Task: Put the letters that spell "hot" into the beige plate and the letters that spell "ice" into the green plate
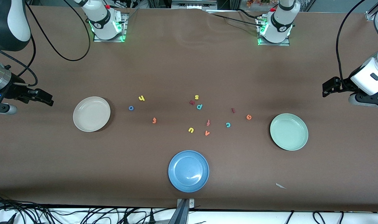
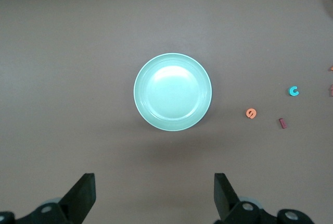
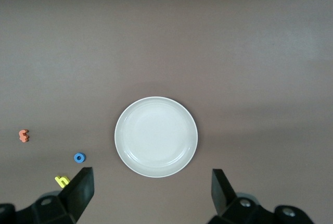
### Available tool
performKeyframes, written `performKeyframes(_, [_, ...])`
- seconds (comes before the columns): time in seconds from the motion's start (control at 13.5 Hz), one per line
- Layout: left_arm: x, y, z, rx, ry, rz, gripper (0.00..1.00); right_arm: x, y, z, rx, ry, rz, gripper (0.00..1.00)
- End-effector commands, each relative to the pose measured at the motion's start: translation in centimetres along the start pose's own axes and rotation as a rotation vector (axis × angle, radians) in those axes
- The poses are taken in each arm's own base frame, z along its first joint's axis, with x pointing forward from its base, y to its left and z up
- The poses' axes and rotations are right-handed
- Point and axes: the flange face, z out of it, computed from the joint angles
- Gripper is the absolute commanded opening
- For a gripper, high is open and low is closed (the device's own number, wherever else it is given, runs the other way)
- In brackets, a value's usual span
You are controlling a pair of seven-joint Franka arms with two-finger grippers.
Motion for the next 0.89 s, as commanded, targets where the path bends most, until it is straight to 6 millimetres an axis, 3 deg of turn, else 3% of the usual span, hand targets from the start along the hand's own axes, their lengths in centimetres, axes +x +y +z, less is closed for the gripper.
performKeyframes(0.0, [-0.68,-1.09,-1.24,-0.016,0.004,0.006,1.00,-0.12,-0.25,-0.59,-0.015,0.006,0.006,0.99])
performKeyframes(0.81, [-1.04,-1.00,-1.61,-0.015,-0.006,0.008,1.00,-0.11,-0.21,-0.19,-0.021,0.000,0.009,1.00])
